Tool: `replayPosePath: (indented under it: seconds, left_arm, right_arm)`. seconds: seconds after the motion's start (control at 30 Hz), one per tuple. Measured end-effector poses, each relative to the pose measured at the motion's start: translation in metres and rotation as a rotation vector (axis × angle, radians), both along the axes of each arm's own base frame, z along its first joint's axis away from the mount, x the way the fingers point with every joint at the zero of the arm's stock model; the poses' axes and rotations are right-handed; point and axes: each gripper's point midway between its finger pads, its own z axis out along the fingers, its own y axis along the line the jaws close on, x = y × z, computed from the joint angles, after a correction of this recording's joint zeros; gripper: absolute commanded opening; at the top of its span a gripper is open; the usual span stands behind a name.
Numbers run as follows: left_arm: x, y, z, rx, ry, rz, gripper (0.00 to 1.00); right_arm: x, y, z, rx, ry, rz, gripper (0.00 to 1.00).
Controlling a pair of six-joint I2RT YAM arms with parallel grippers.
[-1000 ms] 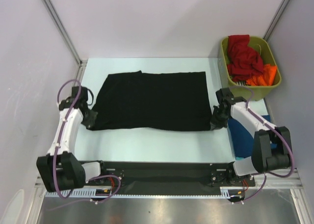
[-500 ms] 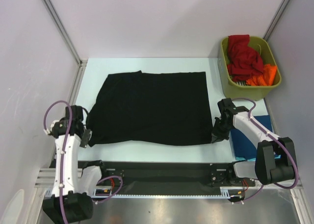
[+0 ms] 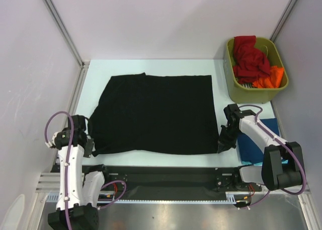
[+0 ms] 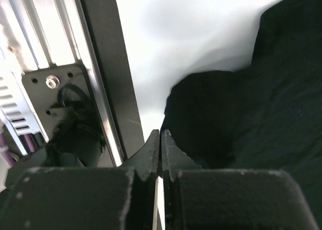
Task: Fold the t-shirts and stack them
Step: Flatten the tshirt out
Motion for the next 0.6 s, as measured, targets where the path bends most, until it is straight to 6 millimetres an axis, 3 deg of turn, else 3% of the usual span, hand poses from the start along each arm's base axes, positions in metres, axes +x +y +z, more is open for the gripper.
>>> replayPosePath:
  seconds: [0.4, 0.6]
  left_arm:
    - [0.003, -0.012, 0.001, -0.063, -0.056, 0.006, 0.0]
    - [0.024, -0.016, 0.004, -0.087, 0.008, -0.097, 0.0]
  right_arm:
    - [0.017, -0.009, 0.012, -0.032, -0.036, -0.015, 0.0]
    - [0.04, -0.014, 0.017, -0.055, -0.067, 0.004, 0.0]
